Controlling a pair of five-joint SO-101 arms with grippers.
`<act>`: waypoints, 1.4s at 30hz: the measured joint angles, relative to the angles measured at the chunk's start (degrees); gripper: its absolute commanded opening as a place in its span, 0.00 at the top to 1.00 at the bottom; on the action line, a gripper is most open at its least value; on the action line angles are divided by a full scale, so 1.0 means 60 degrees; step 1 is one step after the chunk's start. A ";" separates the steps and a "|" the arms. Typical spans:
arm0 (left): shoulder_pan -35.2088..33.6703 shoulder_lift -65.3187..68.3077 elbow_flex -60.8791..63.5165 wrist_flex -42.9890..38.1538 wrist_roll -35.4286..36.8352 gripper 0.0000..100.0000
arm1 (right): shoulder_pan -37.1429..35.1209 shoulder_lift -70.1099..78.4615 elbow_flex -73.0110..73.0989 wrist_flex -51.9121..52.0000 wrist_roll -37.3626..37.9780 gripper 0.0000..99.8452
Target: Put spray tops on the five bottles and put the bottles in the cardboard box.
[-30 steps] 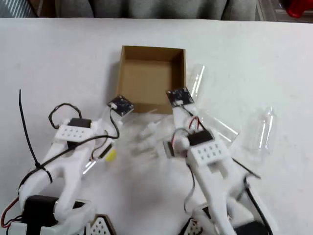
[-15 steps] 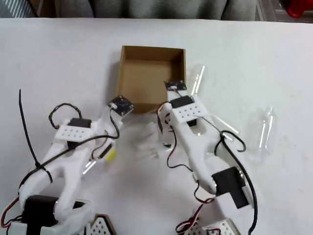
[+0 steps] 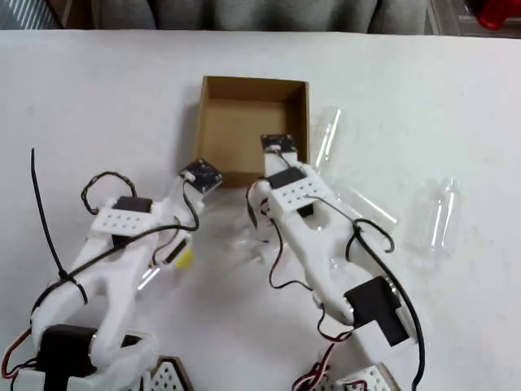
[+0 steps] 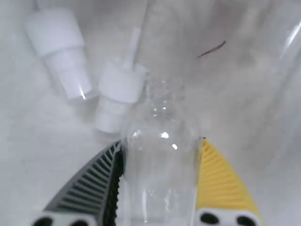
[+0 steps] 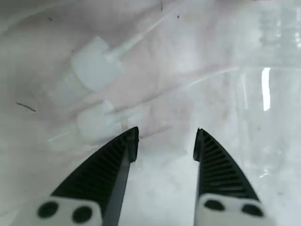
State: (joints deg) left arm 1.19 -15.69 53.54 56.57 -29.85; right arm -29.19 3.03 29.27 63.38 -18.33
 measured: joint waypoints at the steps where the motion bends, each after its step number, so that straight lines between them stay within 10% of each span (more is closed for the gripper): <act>1: 0.0000 0.0000 0.0000 0.0000 0.0000 0.98 | -0.0088 0.0000 0.0176 -0.0190 0.0000 0.88; 34: 0.0015 0.0132 -0.0132 0.0073 0.0000 0.98 | -0.1275 0.0659 0.0293 0.0440 0.1026 0.83; 42: 0.0015 0.0132 -0.0132 0.0073 0.0000 0.98 | -0.1451 0.1187 -0.0293 0.0821 0.1289 0.98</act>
State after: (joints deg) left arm 1.27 -14.90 52.75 57.01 -29.85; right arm -37.89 10.15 27.52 68.31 -10.59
